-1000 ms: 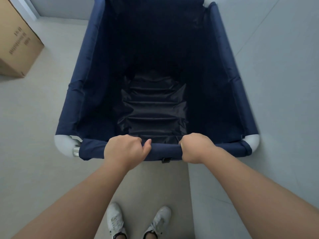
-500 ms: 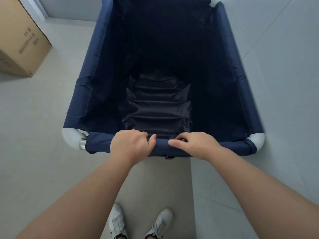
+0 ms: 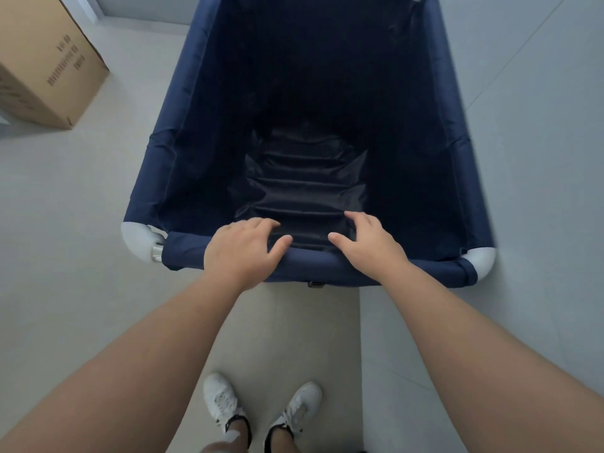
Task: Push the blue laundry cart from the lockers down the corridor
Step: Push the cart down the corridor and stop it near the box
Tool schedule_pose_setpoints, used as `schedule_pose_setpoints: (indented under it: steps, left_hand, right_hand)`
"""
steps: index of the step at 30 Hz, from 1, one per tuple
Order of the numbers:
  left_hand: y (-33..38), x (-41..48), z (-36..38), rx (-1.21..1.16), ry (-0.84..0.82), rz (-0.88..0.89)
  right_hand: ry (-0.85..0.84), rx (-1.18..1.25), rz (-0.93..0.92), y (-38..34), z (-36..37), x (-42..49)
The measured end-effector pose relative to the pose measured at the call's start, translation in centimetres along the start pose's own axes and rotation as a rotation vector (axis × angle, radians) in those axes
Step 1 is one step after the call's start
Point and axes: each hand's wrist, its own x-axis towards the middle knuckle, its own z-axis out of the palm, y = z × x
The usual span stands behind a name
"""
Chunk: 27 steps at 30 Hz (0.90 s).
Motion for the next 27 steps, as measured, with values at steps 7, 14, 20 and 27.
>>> schedule_pose_setpoints:
  steps: [7, 14, 20, 27]
  left_hand:
    - [0.1, 0.6, 0.2, 0.01, -0.041, -0.07]
    - [0.0, 0.7, 0.4, 0.121, -0.016, 0.008]
    - [0.2, 0.3, 0.2, 0.102, -0.01, -0.005]
    - [-0.1, 0.6, 0.5, 0.09, -0.02, 0.034]
  right_hand:
    - [-0.035, -0.159, 0.02, 0.0, 0.9, 0.3]
    - [0.115, 0.017, 0.284, -0.4, 0.9, 1.5]
    - [0.06, -0.048, 0.313, -0.7, 1.0, 1.0]
    - [-0.043, -0.136, 0.411, -0.7, 1.1, 2.2]
